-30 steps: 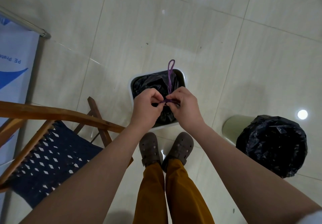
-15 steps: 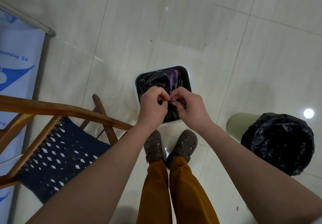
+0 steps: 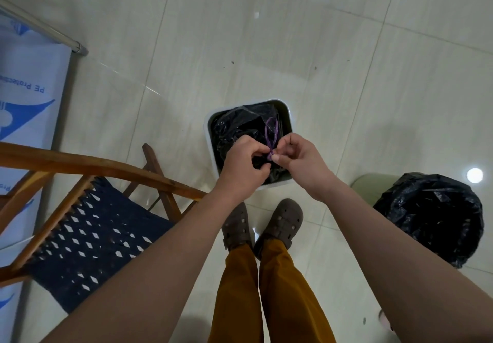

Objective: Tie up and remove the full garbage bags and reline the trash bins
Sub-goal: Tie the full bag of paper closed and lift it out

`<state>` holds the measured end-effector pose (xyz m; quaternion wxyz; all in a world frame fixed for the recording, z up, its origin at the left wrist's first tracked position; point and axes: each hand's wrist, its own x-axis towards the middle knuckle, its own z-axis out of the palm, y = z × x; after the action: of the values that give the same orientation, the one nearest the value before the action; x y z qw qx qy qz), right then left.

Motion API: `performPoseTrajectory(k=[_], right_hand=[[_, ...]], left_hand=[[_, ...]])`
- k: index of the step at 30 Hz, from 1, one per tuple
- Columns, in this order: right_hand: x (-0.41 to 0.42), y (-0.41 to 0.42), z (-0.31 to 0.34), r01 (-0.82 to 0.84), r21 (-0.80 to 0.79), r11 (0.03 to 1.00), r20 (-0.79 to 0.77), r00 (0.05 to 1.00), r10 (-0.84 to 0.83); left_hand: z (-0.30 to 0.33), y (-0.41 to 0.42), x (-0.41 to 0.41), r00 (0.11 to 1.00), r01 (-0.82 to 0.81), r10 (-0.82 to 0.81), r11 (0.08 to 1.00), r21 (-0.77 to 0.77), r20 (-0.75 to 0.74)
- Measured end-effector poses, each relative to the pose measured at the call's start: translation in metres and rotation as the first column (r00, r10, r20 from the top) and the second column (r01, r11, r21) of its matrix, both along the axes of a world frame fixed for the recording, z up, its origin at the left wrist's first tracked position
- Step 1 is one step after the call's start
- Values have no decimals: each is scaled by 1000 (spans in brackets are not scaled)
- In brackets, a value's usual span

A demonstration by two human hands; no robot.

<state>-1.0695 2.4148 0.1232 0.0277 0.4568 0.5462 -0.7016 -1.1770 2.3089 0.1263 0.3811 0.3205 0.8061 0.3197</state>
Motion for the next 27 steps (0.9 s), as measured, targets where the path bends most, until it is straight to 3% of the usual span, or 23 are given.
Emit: performPoseTrajectory(k=[5,11,17,24,27], right_hand=[[2,0,4,-3,-22,1000,4,1000,3],[3,1,4,60,42,997,46,997,-62],[1,20,-4,-112,449,886,208,978,18],[-13,26,-7,-185,608,772,181,979,92],[-5,25,-4,-151,665,731,199,980,21]], left_hand=[[-1,2,4,995,57,-57,998,1,-84],[-2,4,1,991,17,-19,1000,-15,-135],[-10,-15,-15,990,-50,31,991,-127,-141],[-15,-13,-26,994,-92,83,989,-119,-76],[-13,-23,-35,998,-49,46,995,-85,-38]])
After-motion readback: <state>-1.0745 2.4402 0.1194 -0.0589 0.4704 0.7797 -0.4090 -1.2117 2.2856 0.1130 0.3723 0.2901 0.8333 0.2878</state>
